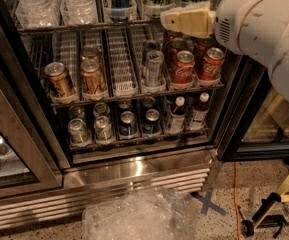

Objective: Pick 7up can from top shelf of fridge

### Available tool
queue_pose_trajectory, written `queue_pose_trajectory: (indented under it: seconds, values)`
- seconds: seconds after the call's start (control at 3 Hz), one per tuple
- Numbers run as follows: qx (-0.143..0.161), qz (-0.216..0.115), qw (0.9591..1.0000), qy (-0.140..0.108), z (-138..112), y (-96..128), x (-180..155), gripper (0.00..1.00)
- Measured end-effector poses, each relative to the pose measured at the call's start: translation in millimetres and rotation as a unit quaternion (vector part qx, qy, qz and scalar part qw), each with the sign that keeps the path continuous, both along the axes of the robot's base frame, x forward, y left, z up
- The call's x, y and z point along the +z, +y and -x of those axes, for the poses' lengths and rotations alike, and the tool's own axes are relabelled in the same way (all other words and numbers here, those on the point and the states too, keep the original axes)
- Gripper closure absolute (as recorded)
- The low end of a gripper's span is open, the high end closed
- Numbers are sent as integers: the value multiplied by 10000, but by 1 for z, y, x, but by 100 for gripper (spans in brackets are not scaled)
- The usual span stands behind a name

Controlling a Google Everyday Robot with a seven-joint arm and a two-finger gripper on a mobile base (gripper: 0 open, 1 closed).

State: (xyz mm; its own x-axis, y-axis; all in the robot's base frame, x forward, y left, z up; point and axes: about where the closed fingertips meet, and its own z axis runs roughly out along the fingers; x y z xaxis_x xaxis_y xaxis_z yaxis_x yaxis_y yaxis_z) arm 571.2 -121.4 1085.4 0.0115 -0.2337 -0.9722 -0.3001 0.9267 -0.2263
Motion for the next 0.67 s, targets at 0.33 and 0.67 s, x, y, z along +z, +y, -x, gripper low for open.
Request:
queue_pose_trajectory:
  seconds: [0.33, 0.67]
  values:
    - [137, -183, 9997, -124, 2, 18, 9, 0]
    - [387, -347, 9982, -313, 7, 50, 24, 0]
